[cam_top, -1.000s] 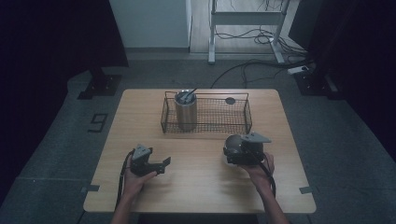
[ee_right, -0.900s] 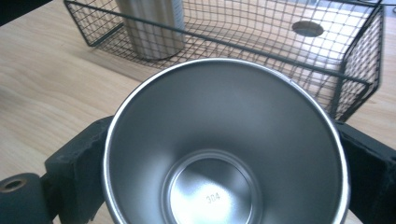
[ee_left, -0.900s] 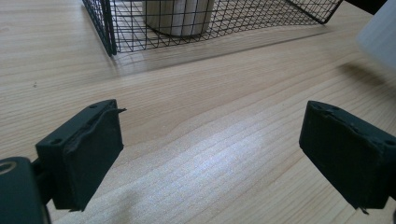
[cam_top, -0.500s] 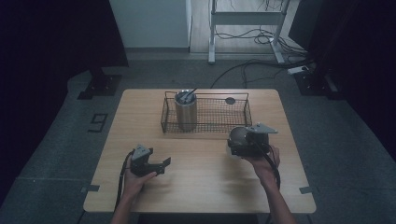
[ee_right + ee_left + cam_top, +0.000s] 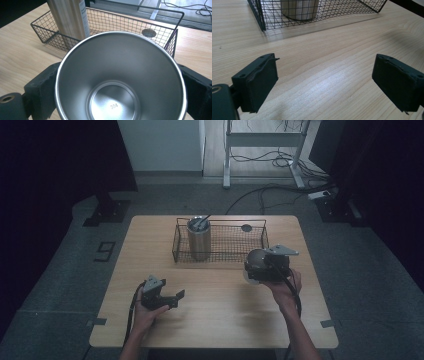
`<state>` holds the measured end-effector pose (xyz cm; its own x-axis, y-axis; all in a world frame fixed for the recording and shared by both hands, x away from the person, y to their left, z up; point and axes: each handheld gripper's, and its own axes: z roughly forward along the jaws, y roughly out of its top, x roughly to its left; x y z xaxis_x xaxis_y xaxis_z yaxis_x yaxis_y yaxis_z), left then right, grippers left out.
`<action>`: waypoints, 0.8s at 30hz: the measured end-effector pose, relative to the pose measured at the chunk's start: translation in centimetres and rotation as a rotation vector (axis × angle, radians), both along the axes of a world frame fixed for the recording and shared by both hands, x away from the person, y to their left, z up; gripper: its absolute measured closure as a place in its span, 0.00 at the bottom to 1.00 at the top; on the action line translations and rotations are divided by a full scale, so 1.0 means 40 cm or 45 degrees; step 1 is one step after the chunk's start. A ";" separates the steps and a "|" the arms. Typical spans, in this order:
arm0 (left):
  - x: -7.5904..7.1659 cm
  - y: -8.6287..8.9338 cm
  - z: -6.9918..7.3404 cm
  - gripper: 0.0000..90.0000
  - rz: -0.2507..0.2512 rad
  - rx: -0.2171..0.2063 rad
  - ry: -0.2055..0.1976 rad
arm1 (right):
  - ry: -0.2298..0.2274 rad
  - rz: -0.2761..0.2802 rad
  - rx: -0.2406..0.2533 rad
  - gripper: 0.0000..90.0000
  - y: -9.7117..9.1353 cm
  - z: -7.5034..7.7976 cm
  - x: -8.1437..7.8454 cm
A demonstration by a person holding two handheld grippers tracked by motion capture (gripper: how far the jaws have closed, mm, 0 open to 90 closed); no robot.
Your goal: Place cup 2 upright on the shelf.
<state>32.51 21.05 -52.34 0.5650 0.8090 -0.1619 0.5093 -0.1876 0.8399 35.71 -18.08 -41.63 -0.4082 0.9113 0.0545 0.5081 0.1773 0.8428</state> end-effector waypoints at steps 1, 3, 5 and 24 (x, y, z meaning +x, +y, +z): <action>0.000 -0.001 0.000 0.07 -0.001 0.001 0.001 | -0.001 -0.001 0.001 0.07 0.000 0.002 0.003; -0.001 -0.002 -0.001 0.07 -0.004 0.000 0.000 | 0.001 0.000 -0.001 0.07 0.002 0.007 0.007; -0.001 -0.004 -0.001 0.07 -0.002 0.001 -0.005 | -0.004 0.001 -0.001 0.07 0.003 0.011 0.011; -0.004 -0.015 -0.005 0.08 -0.012 0.039 -0.004 | -0.037 -0.020 0.037 0.07 -0.020 0.055 0.051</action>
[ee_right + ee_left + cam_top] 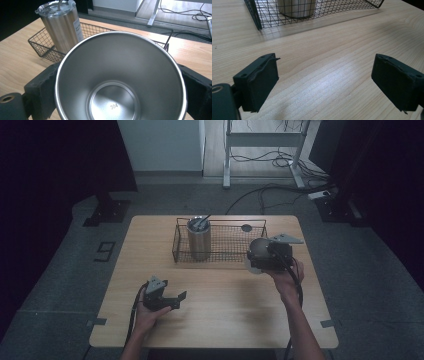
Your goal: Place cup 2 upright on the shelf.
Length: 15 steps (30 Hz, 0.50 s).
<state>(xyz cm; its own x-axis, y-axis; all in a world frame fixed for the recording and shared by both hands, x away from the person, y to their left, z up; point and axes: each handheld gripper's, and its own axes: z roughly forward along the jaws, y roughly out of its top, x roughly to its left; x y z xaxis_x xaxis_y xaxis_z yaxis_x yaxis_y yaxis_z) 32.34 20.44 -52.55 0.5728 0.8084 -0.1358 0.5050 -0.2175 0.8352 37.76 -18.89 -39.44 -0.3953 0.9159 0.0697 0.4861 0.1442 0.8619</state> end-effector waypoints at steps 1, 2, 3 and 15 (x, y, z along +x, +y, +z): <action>0.000 0.000 0.000 0.08 -0.002 -0.004 0.004 | 0.001 0.001 0.002 0.07 -0.001 0.003 0.003; 0.001 0.001 0.000 0.08 -0.007 -0.008 0.011 | 0.001 0.000 0.001 0.07 -0.002 0.006 0.006; 0.002 0.002 0.000 0.08 -0.009 -0.012 0.017 | 0.001 -0.001 0.002 0.07 -0.003 0.009 0.009; 0.003 0.003 0.000 0.08 -0.011 -0.001 0.029 | 0.003 0.005 -0.010 0.07 0.003 0.029 0.036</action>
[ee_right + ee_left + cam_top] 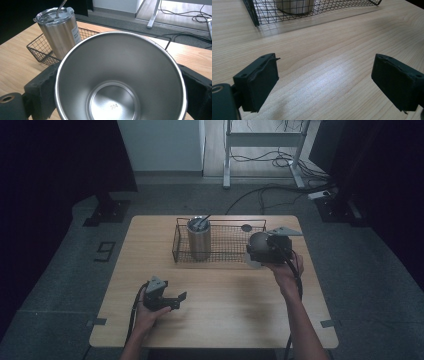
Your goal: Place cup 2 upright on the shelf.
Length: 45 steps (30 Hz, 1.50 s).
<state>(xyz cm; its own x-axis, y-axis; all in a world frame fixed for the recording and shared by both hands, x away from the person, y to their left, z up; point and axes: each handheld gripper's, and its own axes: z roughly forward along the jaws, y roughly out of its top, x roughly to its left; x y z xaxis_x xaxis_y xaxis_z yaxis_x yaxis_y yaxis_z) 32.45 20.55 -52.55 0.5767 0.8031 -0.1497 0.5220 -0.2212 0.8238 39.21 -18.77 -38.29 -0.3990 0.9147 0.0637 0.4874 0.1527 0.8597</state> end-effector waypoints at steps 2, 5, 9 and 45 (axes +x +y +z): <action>0.000 0.001 0.000 0.08 0.001 0.001 0.002 | -0.003 0.000 -0.004 0.07 0.001 0.002 0.004; 0.001 0.000 -0.001 0.08 -0.003 0.007 0.006 | -0.005 -0.002 -0.004 0.07 0.003 0.005 0.008; 0.001 -0.001 -0.003 0.08 -0.007 0.014 0.011 | -0.011 -0.002 -0.006 0.07 0.003 0.011 0.015; 0.001 0.005 -0.001 0.08 -0.005 -0.001 0.013 | 0.045 -0.003 -0.049 0.07 0.040 0.025 0.136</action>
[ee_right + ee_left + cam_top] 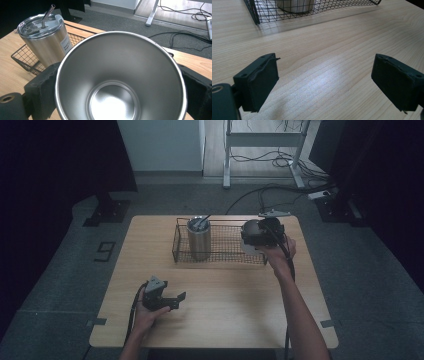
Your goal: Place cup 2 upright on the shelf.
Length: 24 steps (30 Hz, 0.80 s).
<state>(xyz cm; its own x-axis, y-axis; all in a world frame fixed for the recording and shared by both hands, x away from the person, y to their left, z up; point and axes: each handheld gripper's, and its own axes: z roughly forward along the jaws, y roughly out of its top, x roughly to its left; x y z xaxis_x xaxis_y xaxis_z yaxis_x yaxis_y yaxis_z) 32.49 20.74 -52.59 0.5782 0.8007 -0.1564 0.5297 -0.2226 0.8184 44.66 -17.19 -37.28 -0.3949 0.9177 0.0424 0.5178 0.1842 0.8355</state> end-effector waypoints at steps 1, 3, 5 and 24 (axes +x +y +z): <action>0.000 0.000 0.000 0.08 0.000 0.000 0.001 | 0.001 0.001 0.000 0.07 0.001 -0.001 0.002; 0.001 0.000 -0.001 0.08 0.000 0.002 0.001 | 0.004 0.000 -0.001 0.07 0.002 -0.003 0.007; 0.001 0.000 -0.001 0.08 0.000 0.003 0.003 | 0.007 0.001 -0.006 0.07 0.005 -0.005 0.010; 0.000 -0.004 -0.005 0.08 -0.005 0.018 0.008 | 0.018 -0.004 -0.015 0.07 0.018 -0.009 0.065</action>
<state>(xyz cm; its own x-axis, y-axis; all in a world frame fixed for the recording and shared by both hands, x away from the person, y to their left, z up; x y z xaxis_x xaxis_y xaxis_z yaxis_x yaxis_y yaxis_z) 32.50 20.57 -52.81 0.5807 0.8004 -0.1486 0.5337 -0.2365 0.8119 47.27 -16.47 -37.64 -0.3913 0.9195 0.0374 0.5304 0.1921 0.8257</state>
